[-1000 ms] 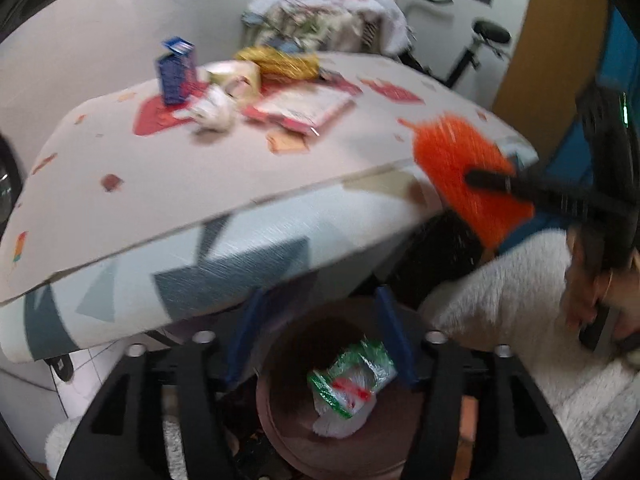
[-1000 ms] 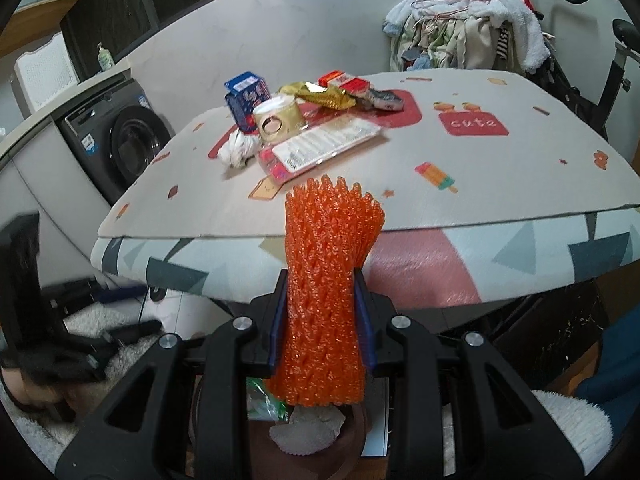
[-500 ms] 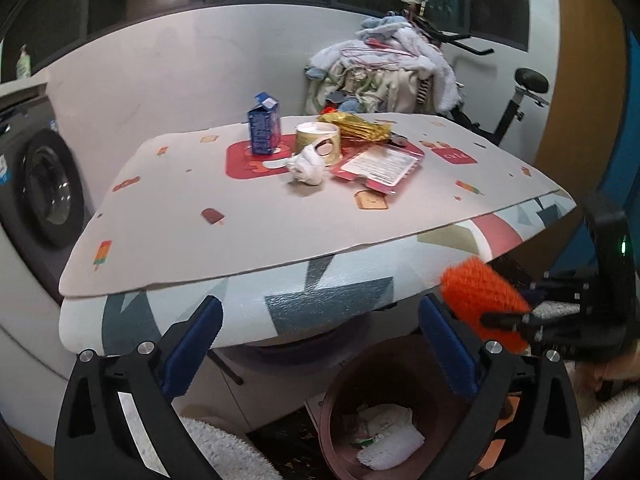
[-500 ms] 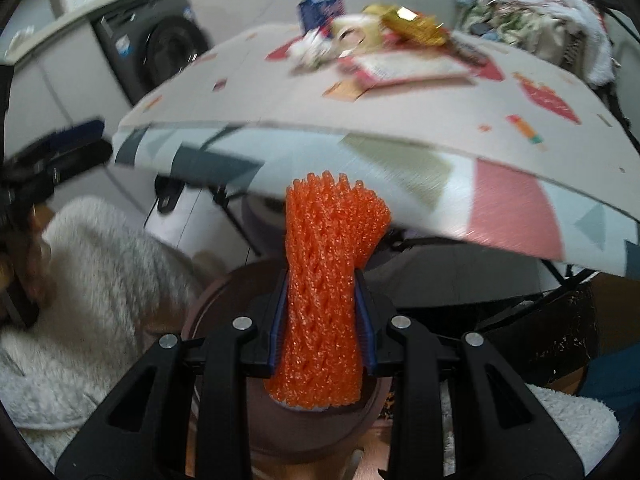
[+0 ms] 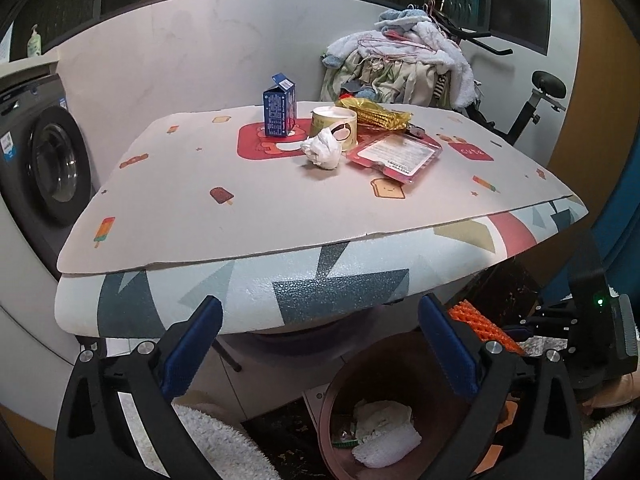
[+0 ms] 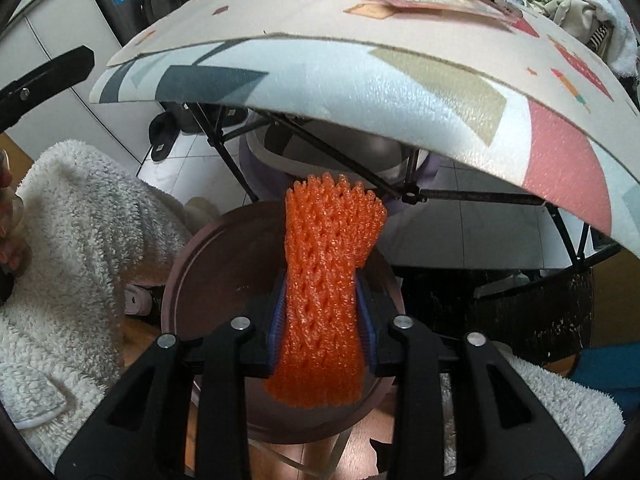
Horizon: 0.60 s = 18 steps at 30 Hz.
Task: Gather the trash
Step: 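Drop the orange net and green wrapper into the brown bin, opening both tools, then grasp the clear printed plastic bag with the right tool while the left tool grasps the white tissue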
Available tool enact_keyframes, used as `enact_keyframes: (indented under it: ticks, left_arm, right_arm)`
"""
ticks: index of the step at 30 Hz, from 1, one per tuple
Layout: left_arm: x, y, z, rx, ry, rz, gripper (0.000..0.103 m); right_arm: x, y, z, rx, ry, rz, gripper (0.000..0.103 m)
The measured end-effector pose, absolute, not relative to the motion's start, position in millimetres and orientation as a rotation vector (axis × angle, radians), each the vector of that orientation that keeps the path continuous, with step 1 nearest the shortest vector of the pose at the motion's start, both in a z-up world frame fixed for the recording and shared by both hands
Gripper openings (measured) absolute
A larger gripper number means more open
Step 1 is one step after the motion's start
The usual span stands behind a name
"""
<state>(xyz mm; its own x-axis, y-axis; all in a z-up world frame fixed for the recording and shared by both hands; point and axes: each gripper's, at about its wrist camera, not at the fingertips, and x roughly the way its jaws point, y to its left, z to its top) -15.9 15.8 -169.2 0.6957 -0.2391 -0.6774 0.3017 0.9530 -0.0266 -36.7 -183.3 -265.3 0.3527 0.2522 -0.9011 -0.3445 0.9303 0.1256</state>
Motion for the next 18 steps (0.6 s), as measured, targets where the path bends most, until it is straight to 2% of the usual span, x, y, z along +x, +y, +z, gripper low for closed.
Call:
enact_keyframes:
  ticks: [1,3,6,9,18]
  left_arm:
    - [-16,16,-170,0.089,0.744,-0.302,0.096]
    - [-15,16,-170,0.084,0.746,-0.301,0.096]
    - [-15,17,-170,0.08,0.749,-0.298,0.096]
    - [-15,19,-172,0.071,0.761,-0.297,0.096]
    - [-9,25,-162,0.014,0.718,-0.256,0.096]
  right_arm:
    - [-36,-183,-267,-0.095,1.156,0.38,0.044]
    - [-35,-183,-269,-0.101,1.163,0.367,0.061]
    - [-33,-184,-268,-0.097,1.159,0.357,0.078]
    - [-31,-186,-265,-0.085,1.145,0.349,0.083]
    - [-33,-206,-239,-0.005,1.059,0.325,0.084]
